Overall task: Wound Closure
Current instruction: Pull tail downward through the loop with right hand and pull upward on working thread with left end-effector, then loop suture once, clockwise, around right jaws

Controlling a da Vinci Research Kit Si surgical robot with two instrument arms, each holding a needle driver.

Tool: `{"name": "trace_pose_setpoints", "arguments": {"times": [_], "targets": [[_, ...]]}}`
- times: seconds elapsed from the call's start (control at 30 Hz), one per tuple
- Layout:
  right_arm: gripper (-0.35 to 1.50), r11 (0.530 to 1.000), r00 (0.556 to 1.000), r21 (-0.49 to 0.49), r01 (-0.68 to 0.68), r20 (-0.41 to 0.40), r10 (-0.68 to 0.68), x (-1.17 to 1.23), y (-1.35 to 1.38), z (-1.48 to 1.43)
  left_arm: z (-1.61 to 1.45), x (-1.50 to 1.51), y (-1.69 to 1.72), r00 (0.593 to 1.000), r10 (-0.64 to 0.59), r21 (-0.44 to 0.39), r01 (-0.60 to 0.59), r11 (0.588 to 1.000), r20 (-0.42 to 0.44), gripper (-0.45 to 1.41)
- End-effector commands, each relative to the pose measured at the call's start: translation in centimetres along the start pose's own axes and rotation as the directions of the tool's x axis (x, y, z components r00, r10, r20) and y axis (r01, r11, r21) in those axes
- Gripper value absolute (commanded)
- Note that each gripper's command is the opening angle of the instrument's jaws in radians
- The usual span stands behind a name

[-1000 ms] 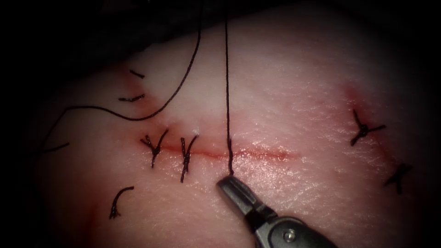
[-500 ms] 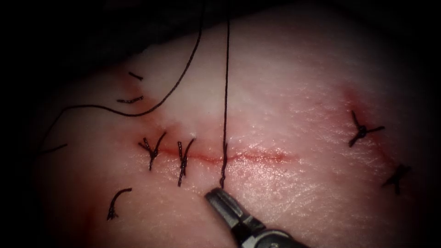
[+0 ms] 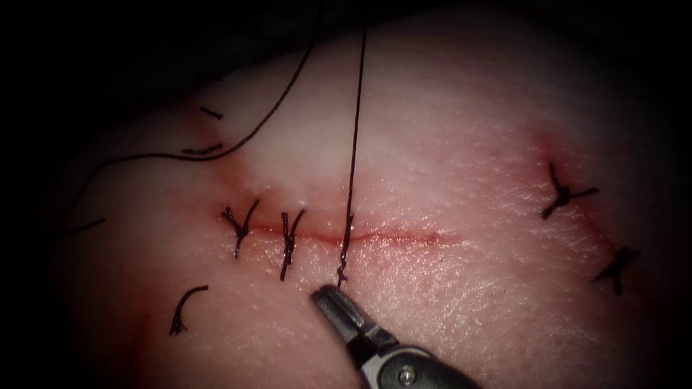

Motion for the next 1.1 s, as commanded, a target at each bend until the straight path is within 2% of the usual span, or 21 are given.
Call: {"name": "trace_pose_setpoints", "arguments": {"times": [0.03,0.23,0.47,0.6,0.63,0.7,0.73,0.8,0.83,0.9,0.93,1.1], "targets": [[-0.35,1.0,1.0,0.004,-0.001,-0.001,0.001,0.06,-0.09,0.07,0.07,0.01,-0.13,1.0,0.005,0.003,-0.005,1.0,-0.001,-0.45],[-0.35,1.0,1.0,0.007,0.003,0.013,-0.003,0.05,-0.13,-0.01,0.02,-0.01,-0.11,1.0,0.009,-0.001,-0.009,1.0,-0.009,-0.45],[-0.35,1.0,1.0,0.01,-0.001,0.013,0.001,0.09,-0.1,0.03,-0.2,0.0,-0.07,0.999,0.007,-0.008,-0.007,1.0,-0.043,-0.45],[-0.35,0.995,1.0,0.1,-0.027,-0.01,0.028,0.15,-0.08,0.06,-0.33,0.06,0.05,0.997,-0.048,-0.029,0.046,0.998,-0.061,-0.45],[0.41,0.99,0.999,0.138,-0.03,-0.012,0.032,0.21,-0.04,0.09,-0.44,0.14,0.16,0.993,-0.092,-0.052,0.089,0.995,-0.071,-0.45],[1.15,0.985,0.999,0.167,-0.034,-0.01,0.036,0.27,0.01,0.12,-0.56,0.24,0.29,0.991,-0.114,-0.099,0.106,0.989,-0.075,-0.45],[1.28,0.984,0.999,0.174,-0.036,-0.009,0.038,0.29,0.03,0.13,-0.63,0.29,0.35,0.99,-0.119,-0.128,0.108,0.986,-0.082,-0.45],[1.4,0.977,0.998,0.208,-0.042,-0.036,0.051,0.37,0.09,0.12,-0.85,0.46,0.52,0.986,-0.135,-0.216,0.11,0.97,-0.102,-0.45],[1.4,0.977,0.998,0.208,-0.042,-0.036,0.051,0.37,0.09,0.12,-0.85,0.46,0.52,0.986,-0.135,-0.216,0.11,0.97,-0.102,-0.45],[1.45,0.968,0.997,0.244,-0.048,-0.045,0.061,0.47,0.13,0.06,-1.13,0.68,0.7,0.98,-0.148,-0.305,0.101,0.947,-0.134,-0.45],[1.45,0.968,0.997,0.244,-0.048,-0.045,0.061,0.47,0.13,0.06,-1.13,0.68,0.7,0.98,-0.148,-0.305,0.101,0.947,-0.134,-0.45],[1.45,0.958,0.998,0.286,-0.011,-0.051,0.027,0.63,0.17,-0.09,-1.64,1.09,0.9,0.962,-0.185,-0.422,0.086,0.902,-0.2,-0.45]]}}
